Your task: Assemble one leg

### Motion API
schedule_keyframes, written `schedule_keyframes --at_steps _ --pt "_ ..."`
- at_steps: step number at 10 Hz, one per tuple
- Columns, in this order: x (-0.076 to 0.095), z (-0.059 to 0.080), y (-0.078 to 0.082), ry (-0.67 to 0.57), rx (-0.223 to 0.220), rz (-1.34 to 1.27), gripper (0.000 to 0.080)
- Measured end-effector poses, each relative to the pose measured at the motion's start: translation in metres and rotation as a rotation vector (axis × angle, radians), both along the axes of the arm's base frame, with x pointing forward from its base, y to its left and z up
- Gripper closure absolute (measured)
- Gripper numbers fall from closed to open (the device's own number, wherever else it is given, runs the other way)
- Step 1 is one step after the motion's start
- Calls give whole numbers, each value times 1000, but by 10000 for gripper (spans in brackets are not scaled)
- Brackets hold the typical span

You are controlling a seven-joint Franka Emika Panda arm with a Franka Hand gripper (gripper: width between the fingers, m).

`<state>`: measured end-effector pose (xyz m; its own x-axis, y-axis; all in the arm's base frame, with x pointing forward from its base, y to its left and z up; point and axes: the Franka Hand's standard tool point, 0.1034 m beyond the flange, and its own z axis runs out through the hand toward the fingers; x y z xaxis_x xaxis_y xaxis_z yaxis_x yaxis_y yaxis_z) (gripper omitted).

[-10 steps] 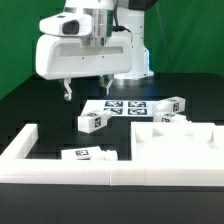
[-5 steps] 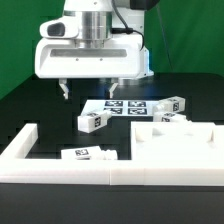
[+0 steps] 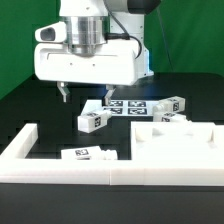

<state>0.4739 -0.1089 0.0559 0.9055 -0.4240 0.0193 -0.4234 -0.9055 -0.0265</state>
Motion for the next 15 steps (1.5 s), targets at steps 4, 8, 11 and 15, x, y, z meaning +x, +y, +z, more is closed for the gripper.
schedule_keyframes --at_steps 4,8,11,15 --pt "-6 -16 -2 39 58 -261 150" --pt "-16 -23 -5 202 151 -172 150" --pt "-8 -28 -14 359 253 -150 150" --pt "-8 -25 -8 606 391 -131 150"
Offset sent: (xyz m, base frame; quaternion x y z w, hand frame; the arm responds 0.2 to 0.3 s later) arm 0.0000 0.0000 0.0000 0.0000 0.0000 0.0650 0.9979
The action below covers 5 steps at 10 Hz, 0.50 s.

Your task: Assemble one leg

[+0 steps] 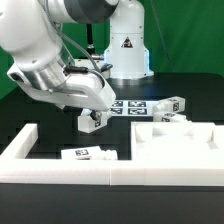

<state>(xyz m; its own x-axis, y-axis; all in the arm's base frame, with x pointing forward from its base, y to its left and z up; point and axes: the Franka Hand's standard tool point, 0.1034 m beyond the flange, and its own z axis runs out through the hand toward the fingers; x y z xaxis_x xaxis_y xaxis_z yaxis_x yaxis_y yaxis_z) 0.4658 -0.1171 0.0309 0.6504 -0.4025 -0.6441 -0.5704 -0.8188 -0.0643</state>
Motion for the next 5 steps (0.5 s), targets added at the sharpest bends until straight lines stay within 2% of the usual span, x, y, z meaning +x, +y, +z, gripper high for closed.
schedule_keyframes --at_steps 3,5 --pt "-5 -3 7 162 103 25 150" --pt "-6 -12 7 238 146 37 150"
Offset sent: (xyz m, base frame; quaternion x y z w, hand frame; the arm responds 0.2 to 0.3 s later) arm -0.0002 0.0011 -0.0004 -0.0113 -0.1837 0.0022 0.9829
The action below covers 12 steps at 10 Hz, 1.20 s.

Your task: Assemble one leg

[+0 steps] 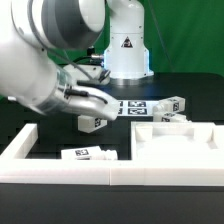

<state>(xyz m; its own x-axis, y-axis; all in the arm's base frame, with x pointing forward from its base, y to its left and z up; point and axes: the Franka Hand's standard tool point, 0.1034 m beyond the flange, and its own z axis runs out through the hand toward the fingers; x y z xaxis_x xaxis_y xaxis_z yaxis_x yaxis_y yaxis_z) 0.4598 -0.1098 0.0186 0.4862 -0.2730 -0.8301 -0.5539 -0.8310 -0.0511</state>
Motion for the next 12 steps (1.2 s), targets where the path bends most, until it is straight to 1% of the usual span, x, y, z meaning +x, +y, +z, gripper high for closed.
schedule_keyframes --at_steps 1,4,5,6,7,8,9,10,11,12 --pt "0 -3 1 15 8 4 150" --pt "0 -8 3 11 3 9 150" --pt "-1 -9 3 14 3 10 281" --pt "-2 -10 3 15 4 10 281" --pt "-2 -10 4 16 4 10 420" --pt "-2 -10 4 16 4 11 516" --pt "-1 -10 4 15 5 12 516" --pt "1 -6 7 10 5 22 515" --pt "7 5 15 -4 5 37 515" --pt "13 26 30 4 3 44 515"
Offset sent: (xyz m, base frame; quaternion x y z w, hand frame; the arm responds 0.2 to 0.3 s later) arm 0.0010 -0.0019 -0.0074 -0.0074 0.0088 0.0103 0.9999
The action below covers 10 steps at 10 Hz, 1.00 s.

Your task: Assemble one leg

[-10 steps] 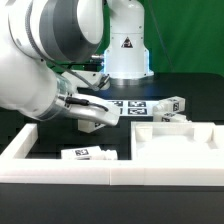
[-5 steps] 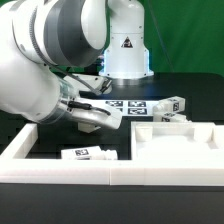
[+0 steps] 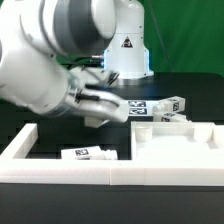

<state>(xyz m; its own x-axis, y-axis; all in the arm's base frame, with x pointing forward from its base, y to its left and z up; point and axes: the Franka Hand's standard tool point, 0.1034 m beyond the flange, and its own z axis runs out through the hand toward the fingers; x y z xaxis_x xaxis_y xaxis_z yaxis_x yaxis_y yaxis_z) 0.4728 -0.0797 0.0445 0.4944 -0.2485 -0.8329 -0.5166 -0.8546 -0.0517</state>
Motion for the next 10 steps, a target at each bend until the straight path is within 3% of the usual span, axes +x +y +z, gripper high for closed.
schedule_keyframes --at_steps 2,3,4,5,6,8,10 --pt "13 36 30 4 -38 -10 515" --pt "16 46 41 5 -47 -1 515" --pt "23 37 37 -41 -59 1 515" --pt "36 34 36 -138 -104 -10 514" --pt "36 37 39 -203 -133 -16 514" --pt "46 26 34 -366 -185 19 514" --pt "63 41 51 -525 -236 42 514"
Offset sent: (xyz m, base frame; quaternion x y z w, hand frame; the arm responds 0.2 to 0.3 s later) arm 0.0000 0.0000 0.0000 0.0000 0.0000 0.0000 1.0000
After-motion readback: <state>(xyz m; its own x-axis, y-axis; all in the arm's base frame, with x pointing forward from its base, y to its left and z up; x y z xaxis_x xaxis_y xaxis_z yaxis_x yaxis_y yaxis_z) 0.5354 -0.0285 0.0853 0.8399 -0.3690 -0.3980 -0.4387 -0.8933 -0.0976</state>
